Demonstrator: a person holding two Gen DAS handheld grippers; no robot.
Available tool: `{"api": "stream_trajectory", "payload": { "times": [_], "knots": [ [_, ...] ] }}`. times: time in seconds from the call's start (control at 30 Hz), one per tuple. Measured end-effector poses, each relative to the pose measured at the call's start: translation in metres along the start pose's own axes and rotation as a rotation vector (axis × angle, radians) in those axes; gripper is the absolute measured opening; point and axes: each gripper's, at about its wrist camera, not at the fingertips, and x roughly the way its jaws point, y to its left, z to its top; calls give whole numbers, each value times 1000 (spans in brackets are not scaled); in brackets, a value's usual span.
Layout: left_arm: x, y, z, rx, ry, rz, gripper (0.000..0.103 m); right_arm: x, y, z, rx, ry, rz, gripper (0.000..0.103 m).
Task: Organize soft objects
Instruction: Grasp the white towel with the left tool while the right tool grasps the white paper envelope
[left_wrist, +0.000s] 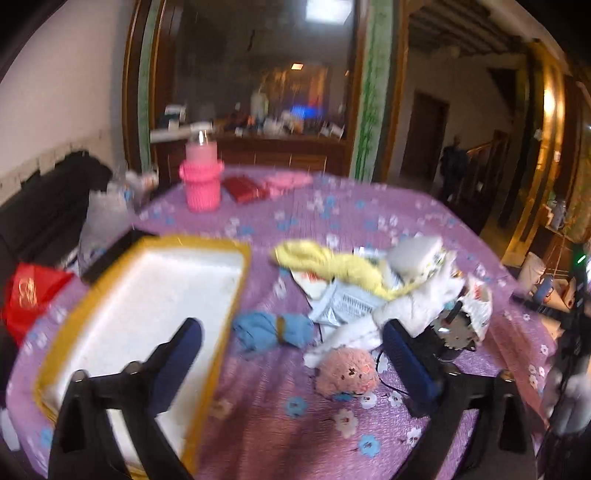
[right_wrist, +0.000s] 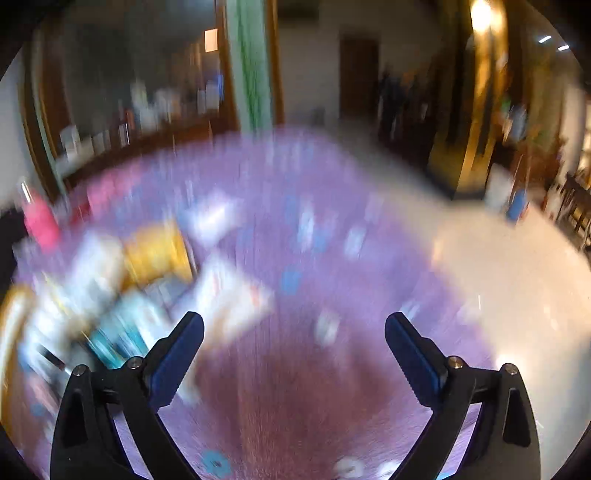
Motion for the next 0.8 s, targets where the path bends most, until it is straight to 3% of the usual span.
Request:
{"api": "stream_trajectory", "payload": {
  "times": [0.03, 0.07, 0.1, 0.13, 0.17, 0.2, 0.33, 0.4, 0.53, 0.6, 0.8],
  "knots": [
    [-8, 3, 0, 9, -22, -5, 102, -20, -4, 4, 21, -109, 74, 103],
    [-11, 5, 0, 16, -30, -7, 102, -27, -7, 7, 35, -154, 154, 103],
    [-12, 5, 0, 25, -30, -3, 102, -24, -8, 13, 41, -128, 244, 103],
    [-12, 2, -2, 43, -22, -7, 102, -10, -3, 20, 27, -34, 272, 103],
    [-9, -1, -3, 57, -17, 3, 102, 7, 0, 25, 24, 54, 274, 103],
    [-9, -4, -6, 73, -15, 15, 102, 21, 0, 27, 45, 80, 265, 103],
    [-7, -28, -11, 154, 7, 17, 102, 57, -10, 13, 98, 69, 210, 103],
    [-5, -37, -9, 198, 6, 18, 102, 74, -16, 6, 123, 163, 198, 101],
    [10, -53, -1, 256, 17, -11, 96, 79, -19, 9, 156, 189, 270, 100],
    [22, -69, 3, 318, 15, -55, 84, 76, -18, 7, 166, 192, 313, 100],
    [56, -102, 13, 485, 62, -126, 82, 77, -9, 1, 163, 261, 411, 100]
  ]
}}
